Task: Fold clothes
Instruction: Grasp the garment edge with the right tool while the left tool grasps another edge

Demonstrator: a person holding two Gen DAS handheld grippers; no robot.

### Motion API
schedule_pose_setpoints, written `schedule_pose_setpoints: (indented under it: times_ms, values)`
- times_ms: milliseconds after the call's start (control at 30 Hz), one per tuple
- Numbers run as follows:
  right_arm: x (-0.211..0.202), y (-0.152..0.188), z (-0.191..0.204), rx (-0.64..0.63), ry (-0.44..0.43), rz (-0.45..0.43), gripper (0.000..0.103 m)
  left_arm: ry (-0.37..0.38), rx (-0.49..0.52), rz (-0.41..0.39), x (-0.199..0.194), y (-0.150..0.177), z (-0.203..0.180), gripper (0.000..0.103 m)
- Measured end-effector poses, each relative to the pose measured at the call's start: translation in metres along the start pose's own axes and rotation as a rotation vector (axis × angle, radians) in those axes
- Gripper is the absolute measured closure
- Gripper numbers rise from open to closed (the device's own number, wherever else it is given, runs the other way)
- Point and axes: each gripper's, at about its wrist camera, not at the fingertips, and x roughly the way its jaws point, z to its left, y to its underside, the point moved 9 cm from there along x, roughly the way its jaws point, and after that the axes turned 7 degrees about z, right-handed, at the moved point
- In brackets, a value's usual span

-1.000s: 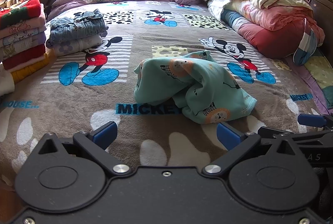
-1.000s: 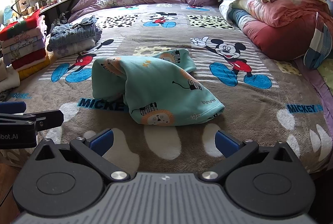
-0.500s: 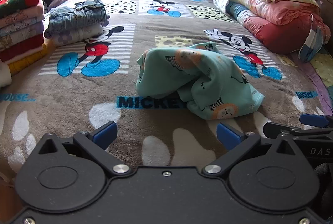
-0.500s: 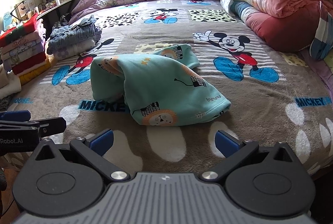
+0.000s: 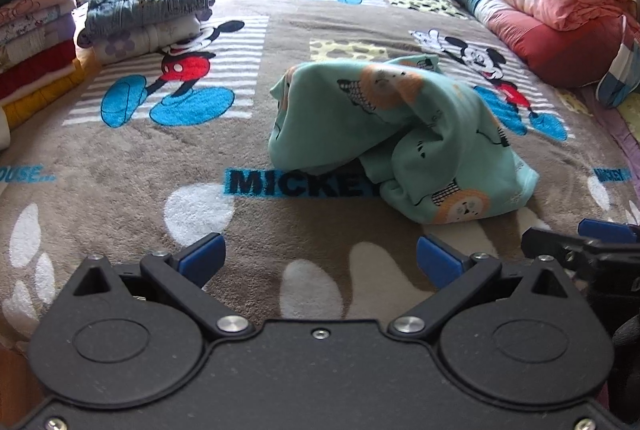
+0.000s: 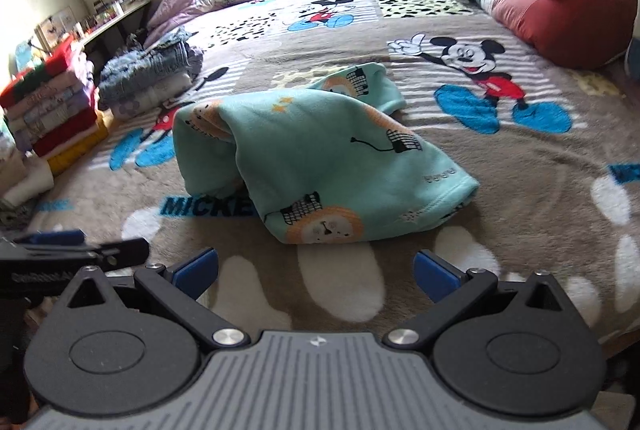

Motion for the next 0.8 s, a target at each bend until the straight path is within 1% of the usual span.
schedule_pose_setpoints:
  times_ms: [133,333,467,567,667,800]
  values:
    - [0.009,-0.007,0.001,0.001,-0.049,-0.011,0.0,0.006,-0.01,0.027,0.014,-0.001,0.003,0.0]
    - [0.028,-0.021,-0.001,0.02,-0.134,-0.012,0.0,0.041,-0.04,0.058,0.037,-0.005,0.01,0.0]
    - [0.034,-0.037,-0.005,0.02,-0.199,-0.054,0.0,0.066,-0.062,0.046,0.05,-0.012,0.018,0.0]
    - [0.037,-0.052,-0.009,0.013,-0.238,-0.077,0.0,0.1,-0.087,0.026,0.058,-0.017,0.025,0.0]
    - [0.04,-0.071,-0.016,0.012,-0.252,-0.091,0.0,0.135,-0.124,-0.032,0.065,-0.022,0.034,0.0]
    - [0.049,-0.098,-0.024,0.012,-0.286,-0.083,0.0,0.189,-0.155,0.017,0.081,-0.025,0.042,0.0]
